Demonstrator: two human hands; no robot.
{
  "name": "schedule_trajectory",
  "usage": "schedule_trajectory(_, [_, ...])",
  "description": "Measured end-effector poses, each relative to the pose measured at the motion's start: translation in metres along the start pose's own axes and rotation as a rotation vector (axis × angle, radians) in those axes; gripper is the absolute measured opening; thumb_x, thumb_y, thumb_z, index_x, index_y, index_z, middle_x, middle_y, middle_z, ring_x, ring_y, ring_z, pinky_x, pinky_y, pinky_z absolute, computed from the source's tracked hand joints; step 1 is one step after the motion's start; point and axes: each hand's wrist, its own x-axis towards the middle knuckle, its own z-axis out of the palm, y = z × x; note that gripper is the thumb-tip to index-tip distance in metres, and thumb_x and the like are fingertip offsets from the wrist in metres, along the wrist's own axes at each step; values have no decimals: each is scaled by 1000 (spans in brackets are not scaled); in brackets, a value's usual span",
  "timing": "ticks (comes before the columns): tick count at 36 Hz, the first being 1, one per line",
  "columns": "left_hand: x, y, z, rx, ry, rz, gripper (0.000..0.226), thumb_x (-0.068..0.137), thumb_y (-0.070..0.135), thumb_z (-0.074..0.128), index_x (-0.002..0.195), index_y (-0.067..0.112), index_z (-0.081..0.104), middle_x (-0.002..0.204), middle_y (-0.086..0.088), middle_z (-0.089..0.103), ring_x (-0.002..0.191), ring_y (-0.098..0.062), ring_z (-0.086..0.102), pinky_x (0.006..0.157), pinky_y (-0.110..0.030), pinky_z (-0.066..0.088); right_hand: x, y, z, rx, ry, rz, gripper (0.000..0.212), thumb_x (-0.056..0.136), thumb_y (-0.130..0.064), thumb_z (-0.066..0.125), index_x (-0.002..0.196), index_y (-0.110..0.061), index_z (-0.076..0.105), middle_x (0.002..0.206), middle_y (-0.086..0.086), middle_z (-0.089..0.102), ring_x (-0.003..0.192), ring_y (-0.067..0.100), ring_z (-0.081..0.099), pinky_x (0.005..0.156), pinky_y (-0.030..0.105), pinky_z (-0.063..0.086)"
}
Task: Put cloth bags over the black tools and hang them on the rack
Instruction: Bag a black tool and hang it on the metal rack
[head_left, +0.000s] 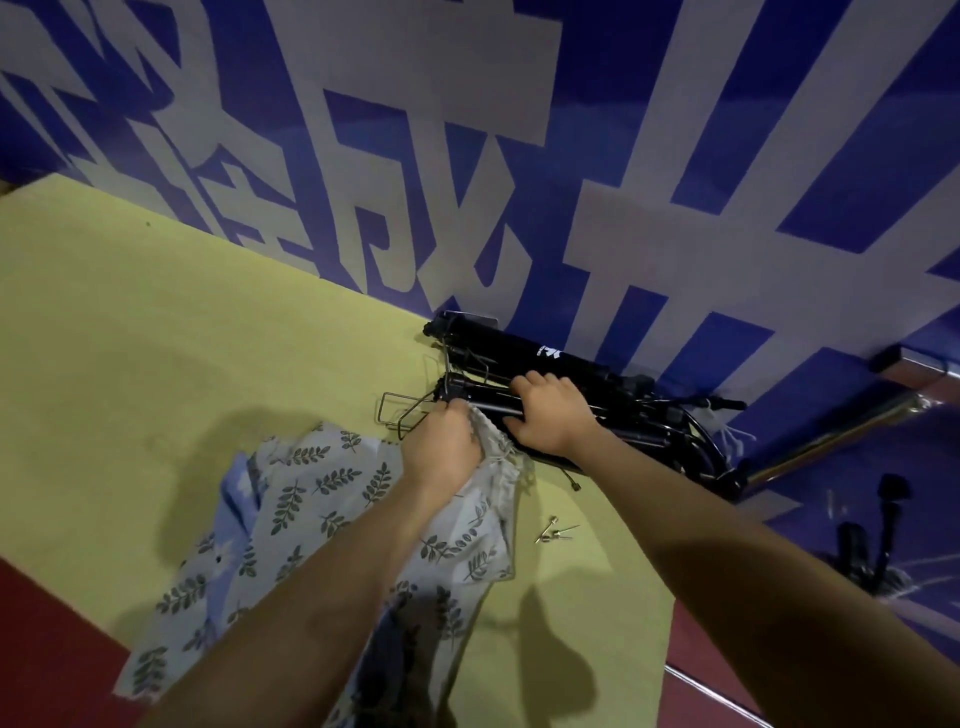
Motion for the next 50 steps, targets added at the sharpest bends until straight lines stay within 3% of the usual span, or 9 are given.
schedule_trajectory(9, [-4, -10, 0, -25, -6, 22, 36, 90, 11, 47, 126, 10, 51, 121, -9, 59, 103, -29, 60, 76, -37, 49, -6, -5, 12, -139, -69, 9, 44, 90, -12, 54, 132, -8, 39, 129, 13, 47, 116, 32, 46, 89, 37, 42])
schedule_trajectory(18, [-18, -22, -7, -78, 43, 1, 35, 90, 10, 47, 125, 11, 52, 119, -9, 60, 99, -29, 61, 69, -34, 46, -19, -2, -16, -89, 58, 18, 50, 95, -25, 52, 138, -12, 32, 140, 21, 31, 125, 34, 35, 90, 37, 45])
schedule_trajectory(26, [-27, -23, -20, -163, 52, 77, 40, 88, 7, 48, 128, 12, 49, 128, -6, 54, 98, -26, 60, 66, -32, 44, -44, -6, -26, -42, 95, 54, 52, 98, -36, 44, 142, -14, 28, 131, 12, 49, 120, 32, 38, 85, 39, 46])
schedule_trajectory(30, [-37, -22, -27, -204, 35, 115, 45, 87, 6, 49, 131, 14, 47, 131, -6, 52, 104, -27, 58, 75, -36, 50, -57, -11, -32, 2, 176, 83, 52, 97, -40, 46, 141, -14, 32, 129, 9, 53, 122, 32, 38, 81, 39, 48])
schedule_trajectory(36, [-44, -19, -30, -260, 70, 128, 41, 87, 7, 51, 128, 12, 51, 128, -6, 52, 101, -27, 59, 76, -36, 51, -73, -20, -37, 196, 178, 148, 50, 93, -33, 57, 136, -16, 37, 121, 7, 57, 120, 29, 37, 83, 43, 49])
schedule_trajectory(40, [-52, -16, -29, -284, 67, 121, 41, 87, 6, 51, 128, 7, 49, 126, -10, 53, 113, -29, 53, 87, -36, 46, -86, -28, -35, 216, 190, 155, 51, 90, -24, 62, 134, -18, 37, 121, 4, 58, 116, 26, 37, 69, 39, 50])
schedule_trajectory(43, [-59, -15, -29, -293, 94, 118, 44, 89, 7, 50, 132, 5, 45, 132, -11, 49, 116, -28, 52, 88, -35, 44, -94, -33, -34, 146, 217, 156, 49, 90, -20, 58, 134, -17, 37, 119, 6, 57, 115, 28, 38, 63, 33, 41])
schedule_trajectory(47, [-72, -13, -28, -294, 147, 138, 42, 90, 8, 48, 132, 3, 45, 131, -10, 48, 112, -26, 52, 80, -31, 41, -103, -38, -38, 2, 220, 143, 49, 91, -21, 53, 136, -17, 34, 115, 10, 56, 113, 31, 40, 64, 33, 42])
schedule_trajectory(50, [-75, -13, -31, -305, 167, 157, 37, 90, 6, 48, 126, 2, 48, 125, -10, 51, 108, -26, 53, 77, -29, 39, -110, -39, -43, -120, 239, 142, 52, 90, -32, 54, 137, -19, 35, 119, 8, 56, 115, 32, 42, 85, 42, 39])
